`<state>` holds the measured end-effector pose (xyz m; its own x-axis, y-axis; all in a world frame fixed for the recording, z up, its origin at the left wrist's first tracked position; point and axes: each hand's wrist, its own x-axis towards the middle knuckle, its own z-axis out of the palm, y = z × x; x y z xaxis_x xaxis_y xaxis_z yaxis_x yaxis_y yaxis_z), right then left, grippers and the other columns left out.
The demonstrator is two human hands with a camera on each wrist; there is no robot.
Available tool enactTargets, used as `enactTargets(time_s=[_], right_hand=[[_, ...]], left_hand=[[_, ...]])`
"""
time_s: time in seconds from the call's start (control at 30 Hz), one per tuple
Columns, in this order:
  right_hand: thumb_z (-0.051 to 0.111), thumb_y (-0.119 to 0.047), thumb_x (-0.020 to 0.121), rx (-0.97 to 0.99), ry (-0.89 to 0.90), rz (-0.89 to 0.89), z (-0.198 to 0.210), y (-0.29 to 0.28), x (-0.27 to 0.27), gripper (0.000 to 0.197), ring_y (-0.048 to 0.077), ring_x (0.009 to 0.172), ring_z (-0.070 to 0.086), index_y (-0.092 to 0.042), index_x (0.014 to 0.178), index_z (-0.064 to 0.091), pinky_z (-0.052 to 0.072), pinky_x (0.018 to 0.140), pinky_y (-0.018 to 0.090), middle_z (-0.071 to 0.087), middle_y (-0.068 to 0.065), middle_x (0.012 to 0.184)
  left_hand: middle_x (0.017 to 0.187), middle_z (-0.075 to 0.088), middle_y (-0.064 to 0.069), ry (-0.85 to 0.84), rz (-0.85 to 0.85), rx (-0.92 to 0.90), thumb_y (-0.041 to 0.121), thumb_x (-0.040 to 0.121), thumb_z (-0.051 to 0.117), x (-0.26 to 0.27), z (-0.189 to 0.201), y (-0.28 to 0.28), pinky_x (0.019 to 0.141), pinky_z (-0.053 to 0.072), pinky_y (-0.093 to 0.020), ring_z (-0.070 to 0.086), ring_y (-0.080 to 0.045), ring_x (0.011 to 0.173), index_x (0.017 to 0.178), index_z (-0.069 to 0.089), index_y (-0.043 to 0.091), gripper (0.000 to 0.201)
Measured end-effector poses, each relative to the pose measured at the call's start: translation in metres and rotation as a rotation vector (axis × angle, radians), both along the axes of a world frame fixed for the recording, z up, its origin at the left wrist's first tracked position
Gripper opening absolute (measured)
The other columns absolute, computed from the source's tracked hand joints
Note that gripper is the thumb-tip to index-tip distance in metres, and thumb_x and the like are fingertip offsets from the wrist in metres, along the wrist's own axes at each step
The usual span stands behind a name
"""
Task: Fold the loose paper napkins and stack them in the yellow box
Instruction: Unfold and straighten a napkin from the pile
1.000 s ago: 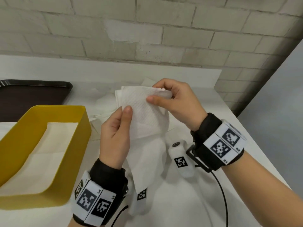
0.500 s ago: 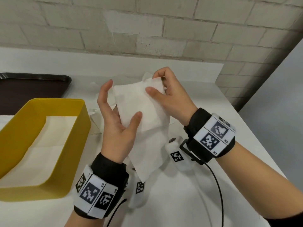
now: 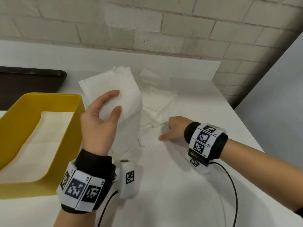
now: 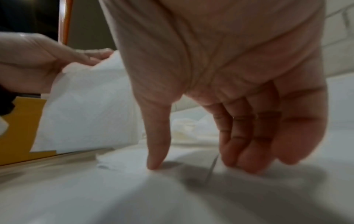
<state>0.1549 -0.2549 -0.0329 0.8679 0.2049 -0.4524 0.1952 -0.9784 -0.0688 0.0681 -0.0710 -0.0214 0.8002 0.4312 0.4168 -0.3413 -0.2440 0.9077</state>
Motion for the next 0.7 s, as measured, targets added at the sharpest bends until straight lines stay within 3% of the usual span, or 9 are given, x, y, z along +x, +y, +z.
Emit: enactTargets(time_s=[0.1,0.17,0.23,0.3,0.43,0.5,0.6,0.7], right_hand=[[0.067,-0.042,0.079,0.054,0.057,-0.007,-0.004,0.011,-0.001,0.041,0.021,0.071,0.047,-0.012,0.068,0.041,0.039,0.064,0.028,0.043,-0.001,0.068],[0.067,-0.035,0.081,0.094,0.078,-0.005,-0.005,0.015,0.000,0.037,0.022,0.076,0.048,-0.012,0.065,0.043,0.038,0.068,0.027,0.046,0.000,0.068],[0.068,-0.028,0.082,0.141,0.072,-0.020,-0.006,0.015,-0.002,0.025,0.020,0.084,0.048,-0.009,0.081,0.051,0.037,0.072,0.026,0.052,0.003,0.082],[0.068,-0.019,0.081,0.235,0.047,-0.072,-0.005,0.013,-0.005,0.027,0.019,0.086,0.048,-0.010,0.101,0.052,0.039,0.071,0.027,0.050,0.003,0.093],[0.060,0.001,0.083,0.750,0.076,-0.262,0.008,-0.002,-0.012,0.029,0.018,0.062,0.062,-0.017,0.097,0.042,0.051,0.056,0.026,0.050,0.007,0.085],[0.055,0.005,0.087,0.953,0.082,-0.271,0.024,-0.010,-0.017,0.022,0.016,0.058,0.065,-0.015,0.094,0.047,0.052,0.053,0.023,0.048,0.006,0.078],[0.050,0.011,0.087,1.228,0.116,-0.246,0.049,-0.019,-0.023,0.019,0.010,0.061,0.069,-0.006,0.083,0.056,0.056,0.060,0.019,0.054,0.010,0.076],[0.053,0.020,0.080,1.292,0.098,-0.160,0.069,-0.025,-0.027,0.026,0.008,0.070,0.069,-0.004,0.089,0.058,0.054,0.073,0.017,0.058,0.015,0.083]], left_hand=[[0.106,0.057,0.028,-0.009,-0.024,-0.001,-0.002,0.082,0.063,-0.003,0.001,0.000,0.092,0.037,-0.002,0.051,0.019,0.103,0.100,0.059,0.034,0.041],[0.106,0.056,0.028,-0.012,-0.030,0.009,-0.003,0.082,0.063,-0.004,0.001,0.001,0.092,0.036,-0.001,0.050,0.020,0.103,0.100,0.059,0.035,0.043],[0.106,0.056,0.028,-0.019,-0.027,0.011,-0.004,0.082,0.062,-0.005,0.001,0.003,0.092,0.035,-0.001,0.050,0.020,0.103,0.101,0.059,0.034,0.043],[0.106,0.057,0.026,-0.029,-0.021,0.011,-0.004,0.082,0.062,-0.006,0.001,0.004,0.092,0.035,-0.001,0.050,0.020,0.103,0.101,0.059,0.033,0.042],[0.107,0.057,0.026,-0.035,-0.025,0.014,-0.006,0.084,0.058,-0.007,0.001,0.003,0.093,0.036,-0.003,0.051,0.018,0.105,0.099,0.058,0.036,0.045],[0.107,0.058,0.025,-0.044,-0.029,0.018,-0.008,0.085,0.054,-0.008,0.000,0.002,0.094,0.036,-0.004,0.051,0.017,0.106,0.100,0.058,0.036,0.047],[0.107,0.058,0.025,-0.056,-0.049,0.005,-0.010,0.086,0.050,-0.007,-0.001,0.000,0.094,0.036,-0.003,0.051,0.016,0.107,0.103,0.059,0.031,0.046],[0.107,0.058,0.024,-0.061,-0.074,-0.008,-0.011,0.087,0.047,-0.007,0.000,-0.004,0.093,0.035,-0.002,0.051,0.017,0.106,0.102,0.060,0.030,0.045]])
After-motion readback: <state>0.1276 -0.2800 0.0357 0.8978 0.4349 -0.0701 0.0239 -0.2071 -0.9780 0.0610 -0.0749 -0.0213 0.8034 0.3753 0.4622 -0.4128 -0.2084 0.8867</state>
